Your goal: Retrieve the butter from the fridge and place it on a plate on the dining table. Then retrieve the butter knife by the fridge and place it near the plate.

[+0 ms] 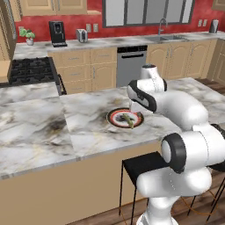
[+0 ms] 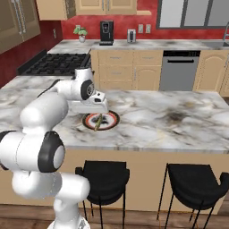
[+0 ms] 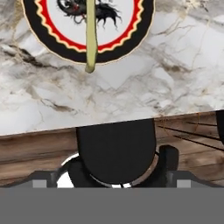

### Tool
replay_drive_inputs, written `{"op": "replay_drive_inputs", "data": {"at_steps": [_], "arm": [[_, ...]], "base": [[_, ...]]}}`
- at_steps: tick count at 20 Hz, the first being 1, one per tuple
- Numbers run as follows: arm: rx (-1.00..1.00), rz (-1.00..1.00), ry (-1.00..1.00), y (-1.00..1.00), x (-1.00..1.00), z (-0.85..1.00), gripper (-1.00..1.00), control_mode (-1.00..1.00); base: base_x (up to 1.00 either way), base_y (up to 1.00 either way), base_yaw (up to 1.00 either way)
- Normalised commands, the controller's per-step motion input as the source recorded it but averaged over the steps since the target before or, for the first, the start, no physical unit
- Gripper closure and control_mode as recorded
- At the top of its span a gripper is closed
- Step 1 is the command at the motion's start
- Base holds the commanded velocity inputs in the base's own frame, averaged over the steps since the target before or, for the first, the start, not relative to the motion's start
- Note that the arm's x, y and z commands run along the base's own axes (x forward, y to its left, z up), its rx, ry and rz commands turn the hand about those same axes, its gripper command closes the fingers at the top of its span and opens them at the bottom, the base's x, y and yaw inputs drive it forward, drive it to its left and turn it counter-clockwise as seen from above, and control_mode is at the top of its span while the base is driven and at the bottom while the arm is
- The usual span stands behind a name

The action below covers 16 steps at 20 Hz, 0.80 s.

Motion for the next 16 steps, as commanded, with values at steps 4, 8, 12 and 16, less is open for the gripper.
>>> {"op": "replay_drive_inputs", "data": {"at_steps": [4,8,12,16], "arm": [[0.09,0.02,0.0,-0.06,-1.0,0.0,-1.0,-1.0],[0.02,0.02,-0.02,0.0,-1.0,0.31,-1.0,-1.0],[-0.05,0.0,0.01,0.0,-0.84,0.16,-1.0,-1.0],[-0.01,0.0,0.05,-0.01,-0.04,0.0,-1.0,-1.0]], "base": [[0.0,0.0,0.0],[0.0,0.0,0.0],[0.0,0.0,0.0],[0.0,0.0,0.0]]}}
